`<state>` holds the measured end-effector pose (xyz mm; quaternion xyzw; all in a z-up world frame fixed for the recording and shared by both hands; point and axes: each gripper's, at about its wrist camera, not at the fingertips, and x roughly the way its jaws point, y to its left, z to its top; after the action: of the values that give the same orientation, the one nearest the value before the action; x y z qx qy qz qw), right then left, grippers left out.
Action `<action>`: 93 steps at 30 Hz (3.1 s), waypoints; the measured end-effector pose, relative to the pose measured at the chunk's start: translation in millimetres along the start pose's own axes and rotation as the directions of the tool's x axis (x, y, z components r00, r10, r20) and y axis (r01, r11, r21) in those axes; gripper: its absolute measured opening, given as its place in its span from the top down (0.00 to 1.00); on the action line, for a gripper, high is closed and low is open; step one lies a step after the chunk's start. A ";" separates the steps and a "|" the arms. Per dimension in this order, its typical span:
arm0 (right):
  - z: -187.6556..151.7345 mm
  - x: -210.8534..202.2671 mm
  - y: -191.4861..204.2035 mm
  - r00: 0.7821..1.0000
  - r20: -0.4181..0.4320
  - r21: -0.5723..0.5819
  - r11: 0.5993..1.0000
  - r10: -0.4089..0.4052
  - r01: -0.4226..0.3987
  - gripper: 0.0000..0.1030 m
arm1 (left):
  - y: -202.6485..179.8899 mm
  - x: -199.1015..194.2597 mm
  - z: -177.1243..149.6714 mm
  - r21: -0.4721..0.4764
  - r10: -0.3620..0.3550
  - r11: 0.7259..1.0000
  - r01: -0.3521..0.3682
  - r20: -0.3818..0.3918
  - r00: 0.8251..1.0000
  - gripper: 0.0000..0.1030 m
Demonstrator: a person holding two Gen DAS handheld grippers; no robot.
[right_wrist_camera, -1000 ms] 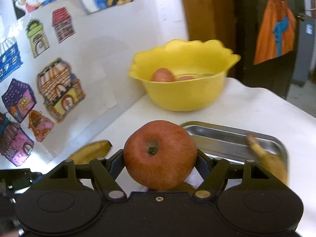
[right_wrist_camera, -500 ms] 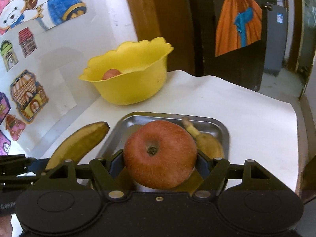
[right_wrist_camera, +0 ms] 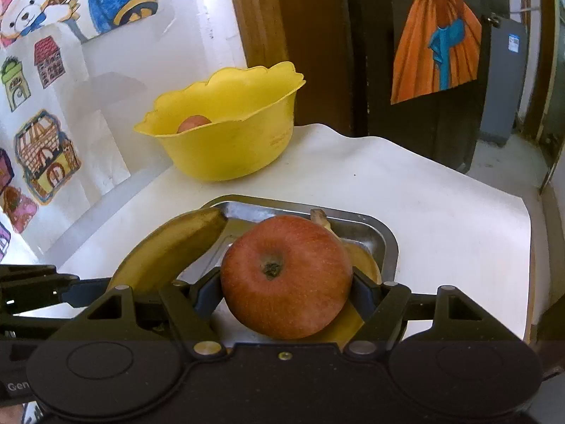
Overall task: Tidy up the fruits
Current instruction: 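Carry the banana and red apple in both tools over the steel tray, then open both tools to release the apple and banana onto the tray, then withdraw both open tools back from the tray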
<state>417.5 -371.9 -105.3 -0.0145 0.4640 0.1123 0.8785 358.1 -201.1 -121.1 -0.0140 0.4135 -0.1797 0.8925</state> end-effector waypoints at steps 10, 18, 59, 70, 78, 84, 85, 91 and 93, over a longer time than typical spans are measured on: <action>-3.4 0.9 4.1 1.000 0.006 -0.048 0.999 0.000 0.000 0.27 | -6.7 -2.3 -2.8 0.010 0.017 1.000 -0.017 0.004 1.000 0.64; -6.8 -5.1 2.4 1.000 0.007 -0.040 0.999 0.008 -0.008 0.23 | -9.6 -3.5 -6.1 0.008 0.033 0.999 -0.033 0.006 0.999 0.63; -37.9 -82.1 -9.8 0.995 0.103 -0.018 1.000 -0.014 0.016 0.04 | -20.5 -65.1 -30.4 -0.123 0.201 0.975 -0.186 0.119 0.972 0.16; -52.0 -103.2 9.2 0.990 0.115 0.038 0.997 -0.077 0.073 0.02 | 0.0 -86.6 -40.5 -0.130 0.208 0.973 -0.191 0.133 0.969 0.04; -71.9 -132.1 48.5 0.975 0.127 0.112 0.979 -0.183 0.169 0.01 | 24.5 -107.9 -51.0 -0.103 0.198 0.977 -0.189 0.080 0.977 0.02; -87.6 -157.3 81.7 0.961 0.141 0.169 0.962 -0.239 0.215 0.01 | 38.9 -135.1 -60.0 -0.085 0.184 0.981 -0.177 0.081 0.980 0.01; -90.8 -160.8 87.0 0.959 0.141 0.174 0.960 -0.246 0.221 0.01 | 40.4 -139.1 -62.8 -0.082 0.182 0.981 -0.175 0.081 0.980 0.01; -112.6 -182.5 119.0 0.950 0.144 0.181 0.952 -0.275 0.248 0.01 | 48.6 -161.0 -85.5 -0.063 0.168 0.984 -0.164 0.076 0.983 0.01; -120.2 -187.9 128.5 0.948 0.139 0.184 0.948 -0.287 0.260 0.01 | 51.1 -165.8 -94.2 -0.059 0.166 0.985 -0.162 0.069 0.984 0.01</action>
<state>190.6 -296.8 -9.7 0.0025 0.3912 -0.0487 0.9190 205.4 -86.6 -70.4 -0.0103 0.3848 -0.0937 0.9182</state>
